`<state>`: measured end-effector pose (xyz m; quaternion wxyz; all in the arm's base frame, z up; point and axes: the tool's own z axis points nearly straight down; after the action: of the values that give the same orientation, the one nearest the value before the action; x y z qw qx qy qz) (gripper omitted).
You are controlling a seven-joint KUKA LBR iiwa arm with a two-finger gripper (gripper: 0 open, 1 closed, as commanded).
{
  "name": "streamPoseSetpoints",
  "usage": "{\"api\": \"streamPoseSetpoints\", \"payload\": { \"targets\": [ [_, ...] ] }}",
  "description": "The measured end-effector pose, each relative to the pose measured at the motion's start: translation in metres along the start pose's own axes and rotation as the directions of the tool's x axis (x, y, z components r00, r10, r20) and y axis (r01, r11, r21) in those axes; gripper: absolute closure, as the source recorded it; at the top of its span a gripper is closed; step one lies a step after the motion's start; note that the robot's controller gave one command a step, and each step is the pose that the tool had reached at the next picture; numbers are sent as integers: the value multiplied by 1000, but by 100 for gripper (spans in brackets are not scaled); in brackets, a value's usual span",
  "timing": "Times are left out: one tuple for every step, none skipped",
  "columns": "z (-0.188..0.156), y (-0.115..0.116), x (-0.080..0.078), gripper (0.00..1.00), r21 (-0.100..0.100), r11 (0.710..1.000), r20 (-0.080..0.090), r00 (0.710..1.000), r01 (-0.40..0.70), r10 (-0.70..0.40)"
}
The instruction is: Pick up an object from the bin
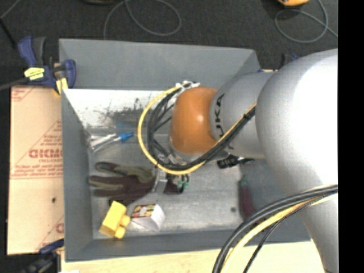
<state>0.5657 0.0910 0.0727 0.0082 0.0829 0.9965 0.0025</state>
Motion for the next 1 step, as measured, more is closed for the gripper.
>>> {"api": "streamPoseSetpoints", "payload": {
  "targets": [
    [-115,0,-12,100,0,1000,3,1000,12,-12]
  ]
}}
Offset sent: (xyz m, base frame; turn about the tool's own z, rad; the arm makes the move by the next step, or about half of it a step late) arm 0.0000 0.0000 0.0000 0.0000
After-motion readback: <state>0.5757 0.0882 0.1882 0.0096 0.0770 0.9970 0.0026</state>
